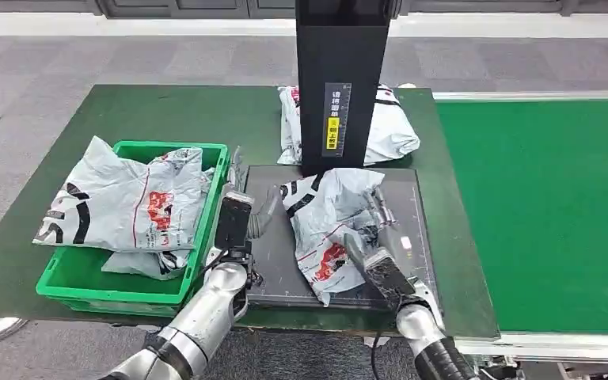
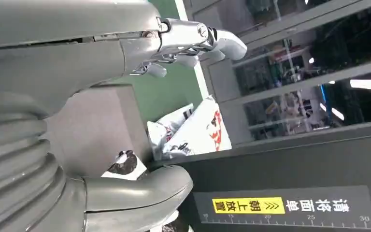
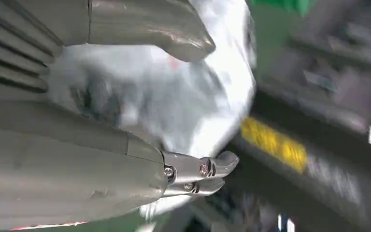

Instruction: Moved the parcel from conveyor to table for the left to box.

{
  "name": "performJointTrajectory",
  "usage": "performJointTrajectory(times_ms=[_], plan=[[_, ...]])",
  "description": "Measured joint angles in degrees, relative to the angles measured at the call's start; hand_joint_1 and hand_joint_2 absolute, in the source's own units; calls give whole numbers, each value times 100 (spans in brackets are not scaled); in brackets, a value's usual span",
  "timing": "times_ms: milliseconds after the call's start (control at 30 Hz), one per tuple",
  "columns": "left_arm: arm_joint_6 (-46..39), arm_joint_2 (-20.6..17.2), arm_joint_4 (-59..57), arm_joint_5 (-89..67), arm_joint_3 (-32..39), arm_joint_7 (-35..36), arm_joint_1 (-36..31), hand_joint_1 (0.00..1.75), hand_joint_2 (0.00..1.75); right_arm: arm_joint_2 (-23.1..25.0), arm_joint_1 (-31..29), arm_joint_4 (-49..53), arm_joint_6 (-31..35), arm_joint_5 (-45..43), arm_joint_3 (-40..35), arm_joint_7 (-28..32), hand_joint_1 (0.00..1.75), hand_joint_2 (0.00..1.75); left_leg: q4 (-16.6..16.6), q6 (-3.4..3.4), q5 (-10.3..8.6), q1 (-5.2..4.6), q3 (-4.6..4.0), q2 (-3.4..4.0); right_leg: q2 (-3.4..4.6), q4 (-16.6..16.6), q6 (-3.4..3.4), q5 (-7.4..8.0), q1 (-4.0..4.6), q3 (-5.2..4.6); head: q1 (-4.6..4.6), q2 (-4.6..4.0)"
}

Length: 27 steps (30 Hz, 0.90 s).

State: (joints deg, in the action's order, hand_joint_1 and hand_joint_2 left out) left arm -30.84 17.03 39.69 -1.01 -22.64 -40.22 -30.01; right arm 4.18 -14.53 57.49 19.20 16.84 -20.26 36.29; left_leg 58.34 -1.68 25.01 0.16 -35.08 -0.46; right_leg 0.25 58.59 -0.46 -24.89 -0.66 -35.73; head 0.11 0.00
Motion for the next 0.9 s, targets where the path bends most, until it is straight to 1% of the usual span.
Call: performJointTrajectory(times_ms=[33,100,267,400,467,600,633,733,900], plan=[[-48,0,55,-6,0,0,13,0,175,11,27,107,133,-278,81,116,0,0,0,0,0,0,0,0,0,0,0,0,0,0,0,0],[-114,-2,144,-6,-2,0,31,0,175,13,63,267,194,-710,186,269,0,0,0,1,1,-1,0,0,0,0,0,0,-1,0,2,0],[-74,-17,247,-6,-39,0,59,0,175,13,75,505,432,-1392,385,389,0,0,1,2,1,-2,1,2,0,-1,0,0,-1,1,2,-2],[141,-26,166,-66,-166,0,42,0,175,11,73,634,752,-1687,489,413,0,0,1,2,1,-2,2,4,1,-1,0,0,-2,0,0,0],[381,-11,-139,-171,-304,0,-49,0,175,4,28,636,878,-1789,500,411,0,0,1,2,1,-2,1,3,2,-1,0,0,-1,0,2,-2],[533,39,-539,-275,-470,36,-120,0,175,-37,-89,616,900,-1815,507,411,0,0,2,2,1,-2,4,8,9,-1,1,1,-3,-2,0,-2],[627,57,-668,-422,-534,234,-197,0,175,-48,-124,592,850,-1895,515,408,0,0,4,2,1,-2,4,10,9,-1,1,1,-3,-3,2,-2],[1022,87,-1206,-1202,-999,1324,-426,0,175,-50,-200,574,640,-2145,638,408,0,0,4,4,1,-3,2,0,0,-1,1,0,-4,2,2,0],[1054,133,-1702,-2404,-1765,2456,-583,0,175,-52,-267,574,432,-2220,699,411,0,0,5,6,3,-3,2,5,7,-1,1,0,-5,0,2,-2]])
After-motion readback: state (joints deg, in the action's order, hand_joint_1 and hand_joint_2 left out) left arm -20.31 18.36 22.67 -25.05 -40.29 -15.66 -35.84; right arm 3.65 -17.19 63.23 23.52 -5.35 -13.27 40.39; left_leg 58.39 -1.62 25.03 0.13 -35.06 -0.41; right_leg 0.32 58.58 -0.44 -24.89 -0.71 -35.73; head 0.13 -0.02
